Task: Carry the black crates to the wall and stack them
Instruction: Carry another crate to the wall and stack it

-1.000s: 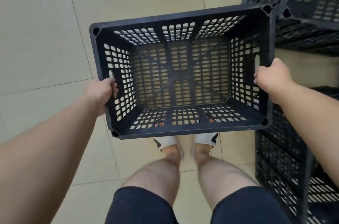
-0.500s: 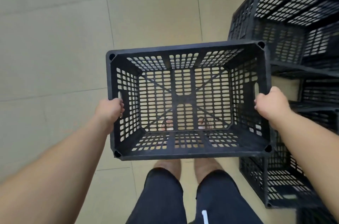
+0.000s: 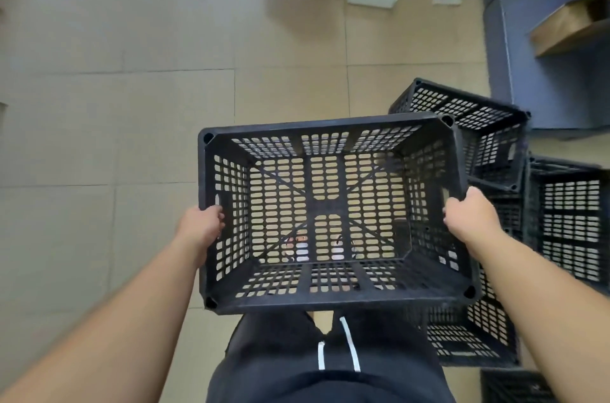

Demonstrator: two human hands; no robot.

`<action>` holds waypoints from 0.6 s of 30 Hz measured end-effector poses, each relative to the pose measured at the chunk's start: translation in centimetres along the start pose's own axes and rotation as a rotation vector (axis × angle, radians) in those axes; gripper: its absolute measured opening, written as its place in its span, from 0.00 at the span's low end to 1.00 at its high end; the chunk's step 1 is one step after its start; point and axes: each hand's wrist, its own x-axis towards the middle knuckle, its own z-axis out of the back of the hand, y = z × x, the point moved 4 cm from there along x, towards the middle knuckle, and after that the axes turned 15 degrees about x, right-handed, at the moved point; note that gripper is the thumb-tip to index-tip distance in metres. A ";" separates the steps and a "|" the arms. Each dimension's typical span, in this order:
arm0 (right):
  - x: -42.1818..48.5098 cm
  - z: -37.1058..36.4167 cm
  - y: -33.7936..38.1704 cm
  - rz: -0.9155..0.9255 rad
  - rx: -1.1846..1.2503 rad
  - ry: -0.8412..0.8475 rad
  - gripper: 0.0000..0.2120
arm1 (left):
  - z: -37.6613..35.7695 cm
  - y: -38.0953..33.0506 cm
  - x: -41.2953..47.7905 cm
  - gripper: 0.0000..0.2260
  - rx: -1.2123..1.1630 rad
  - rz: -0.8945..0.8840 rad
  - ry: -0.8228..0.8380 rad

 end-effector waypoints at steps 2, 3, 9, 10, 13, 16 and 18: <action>-1.4 0.8 0.7 0.027 -0.022 0.006 0.17 | 0.9 0.9 -1.8 0.07 -0.028 0.003 0.000; -1.8 1.1 1.0 0.041 -0.030 0.012 0.15 | 1.2 1.6 -2.5 0.07 -0.037 0.007 -0.003; -3.5 1.5 4.2 0.195 -0.126 0.083 0.12 | 2.5 6.2 -6.6 0.06 -0.165 0.047 -0.097; -3.9 1.3 5.0 0.230 -0.146 0.103 0.13 | 2.5 7.5 -7.4 0.06 -0.204 0.071 -0.116; -5.6 0.7 6.7 0.328 -0.234 0.160 0.13 | 1.9 12.3 -10.2 0.06 -0.289 0.158 -0.164; -7.7 -0.4 8.0 0.433 -0.316 0.215 0.15 | 0.6 17.6 -13.4 0.07 -0.411 0.234 -0.210; -9.7 -1.3 9.0 0.492 -0.391 0.242 0.16 | -0.2 21.1 -15.8 0.08 -0.470 0.289 -0.242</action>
